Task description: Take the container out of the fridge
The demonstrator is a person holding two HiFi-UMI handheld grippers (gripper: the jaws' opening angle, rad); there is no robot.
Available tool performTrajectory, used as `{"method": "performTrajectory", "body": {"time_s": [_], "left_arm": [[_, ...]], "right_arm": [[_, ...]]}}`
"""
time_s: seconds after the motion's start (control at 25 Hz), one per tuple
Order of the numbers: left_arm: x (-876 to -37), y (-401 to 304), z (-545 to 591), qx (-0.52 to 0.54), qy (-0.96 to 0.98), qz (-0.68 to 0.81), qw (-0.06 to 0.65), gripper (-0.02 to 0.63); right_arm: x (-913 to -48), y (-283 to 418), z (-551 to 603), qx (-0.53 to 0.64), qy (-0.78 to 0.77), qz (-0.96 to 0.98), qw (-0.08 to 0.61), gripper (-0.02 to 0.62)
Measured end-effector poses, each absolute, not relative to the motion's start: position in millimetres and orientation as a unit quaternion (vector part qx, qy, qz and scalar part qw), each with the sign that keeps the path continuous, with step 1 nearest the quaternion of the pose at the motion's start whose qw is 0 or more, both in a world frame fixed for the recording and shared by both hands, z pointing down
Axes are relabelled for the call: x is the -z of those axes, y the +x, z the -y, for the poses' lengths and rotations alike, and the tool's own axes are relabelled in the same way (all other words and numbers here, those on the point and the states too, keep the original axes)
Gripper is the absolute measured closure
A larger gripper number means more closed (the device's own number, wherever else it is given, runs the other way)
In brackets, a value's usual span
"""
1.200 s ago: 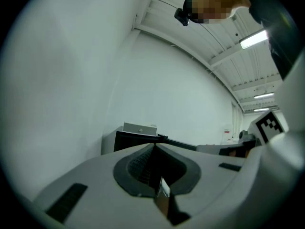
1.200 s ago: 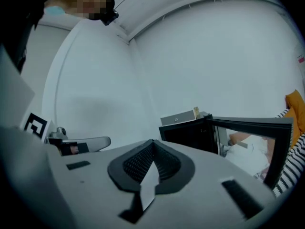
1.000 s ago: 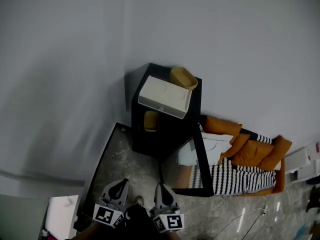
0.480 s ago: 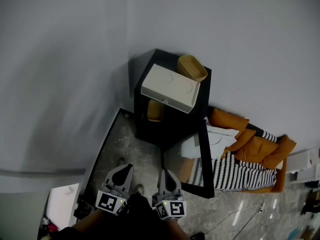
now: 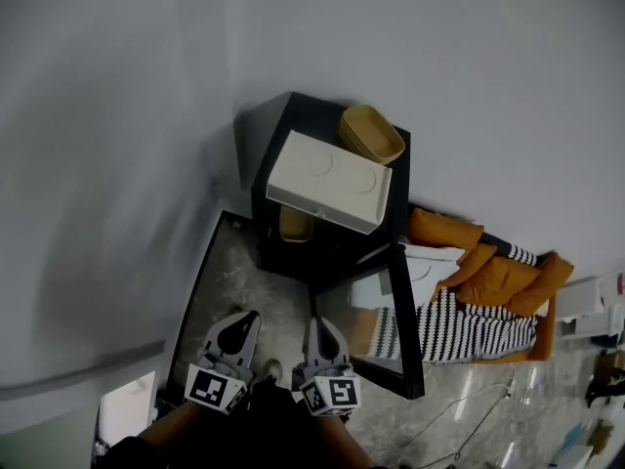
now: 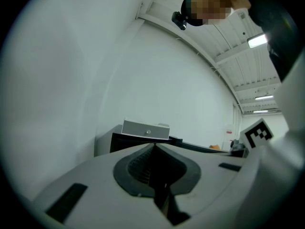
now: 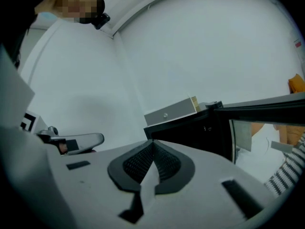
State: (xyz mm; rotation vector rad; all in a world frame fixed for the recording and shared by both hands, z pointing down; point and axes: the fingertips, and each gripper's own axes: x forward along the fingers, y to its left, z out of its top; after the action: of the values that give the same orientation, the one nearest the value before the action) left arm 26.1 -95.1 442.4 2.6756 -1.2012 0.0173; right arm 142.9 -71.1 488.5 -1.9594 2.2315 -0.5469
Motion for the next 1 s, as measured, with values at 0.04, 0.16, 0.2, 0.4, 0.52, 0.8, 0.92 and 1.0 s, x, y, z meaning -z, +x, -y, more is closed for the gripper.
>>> {"method": "performTrajectory", "body": {"time_s": [0.04,0.16,0.2,0.4,0.52,0.8,0.92,1.0], "left_arm": [[-444,25,101,-0.006,0.908,0.406,0.106,0.601],[-449,21,117,-0.010,0.909,0.400,0.112,0.601],[-450,19,122,-0.009,0.909,0.402,0.112,0.601],[-451,15,145,0.003,0.909,0.403,0.105,0.601],[-460,17,147,-0.005,0.914,0.387,0.123,0.601],[-468,18,160,-0.005,0.916,0.377,0.138,0.601],[-469,18,165,-0.004,0.917,0.373,0.141,0.601],[-470,18,168,-0.002,0.918,0.370,0.143,0.601]], "right_arm": [[-491,142,79,0.182,-0.649,-0.736,0.063,0.595],[-503,137,102,0.189,-0.650,-0.733,0.066,0.595],[-507,135,109,0.193,-0.650,-0.732,0.067,0.595],[-535,137,144,0.214,-0.654,-0.721,0.081,0.595],[-553,142,162,0.227,-0.658,-0.712,0.093,0.595],[-596,151,197,0.255,-0.666,-0.693,0.107,0.595],[-617,152,210,0.268,-0.668,-0.686,0.104,0.595],[-632,152,217,0.283,-0.666,-0.681,0.110,0.595]]}}
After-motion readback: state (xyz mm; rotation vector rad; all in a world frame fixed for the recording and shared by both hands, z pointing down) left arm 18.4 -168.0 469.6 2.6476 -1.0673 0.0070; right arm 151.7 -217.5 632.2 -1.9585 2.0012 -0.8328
